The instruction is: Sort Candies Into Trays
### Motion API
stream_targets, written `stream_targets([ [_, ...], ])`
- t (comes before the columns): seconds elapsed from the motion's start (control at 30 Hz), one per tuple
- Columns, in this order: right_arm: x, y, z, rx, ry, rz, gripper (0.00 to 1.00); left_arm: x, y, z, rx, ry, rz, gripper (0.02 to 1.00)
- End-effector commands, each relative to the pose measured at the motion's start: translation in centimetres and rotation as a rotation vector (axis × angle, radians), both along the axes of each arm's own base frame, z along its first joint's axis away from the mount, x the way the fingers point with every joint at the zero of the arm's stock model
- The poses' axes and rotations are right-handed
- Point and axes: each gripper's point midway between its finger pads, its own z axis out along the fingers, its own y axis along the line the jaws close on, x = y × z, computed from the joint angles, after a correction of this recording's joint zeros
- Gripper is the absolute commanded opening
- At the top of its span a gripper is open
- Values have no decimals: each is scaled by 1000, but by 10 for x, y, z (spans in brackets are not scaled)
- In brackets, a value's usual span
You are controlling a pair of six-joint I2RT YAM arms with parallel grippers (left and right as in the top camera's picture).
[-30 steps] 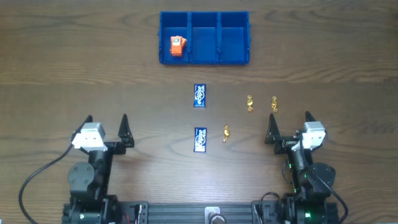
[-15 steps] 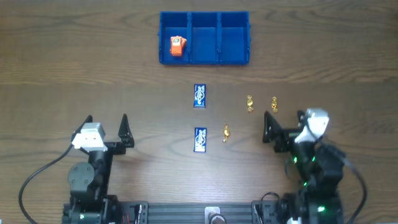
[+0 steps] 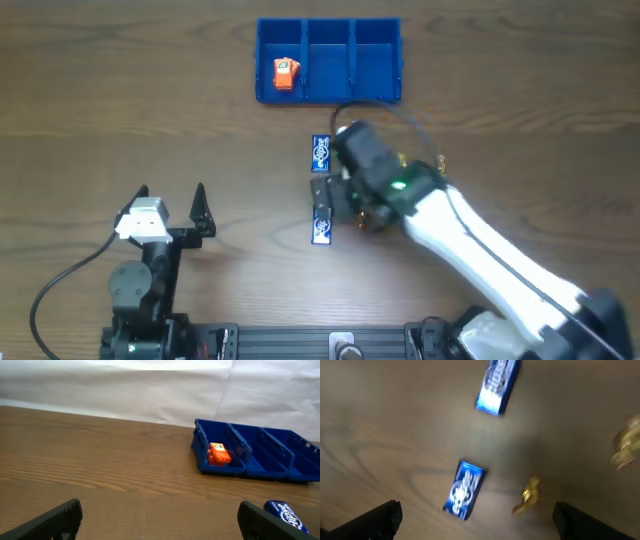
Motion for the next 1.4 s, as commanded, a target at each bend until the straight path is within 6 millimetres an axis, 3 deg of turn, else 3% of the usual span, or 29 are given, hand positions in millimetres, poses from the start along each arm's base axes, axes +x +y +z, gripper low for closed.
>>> stream_targets([
  [0.03,-8,14,-31,-83,83,-100,996,-1,-1,-16,18,51,-11,998],
  [0.3,-38,39,-79,-173,195,-113,998,-1,-1,-16,18,51,-11,998],
  [0.57,-29,39,-110,-231,215,-271,998,-1,-1,-16,18,51,-11,998],
  [0.67,-27,38,-112,-239,206,-290,996,-1,-1,-16,18,51,-11,998],
  [0.87,-23,40,-114,-230,194,-305,803,-1,-1,-16,18,51,-11,998],
  [1.1,-24,41,-121,-234,207,-307,704,-1,-1,-16,18,51,-11,998],
  [1.23,-24,42,-121,-228,209,-306,498,-1,-1,-16,18,51,-11,998],
  [1.27,-24,43,-121,-227,211,-305,400,-1,-1,-16,18,51,-11,998],
  [1.4,-23,44,-119,-219,200,-301,316,-1,-1,-16,18,51,-11,998],
])
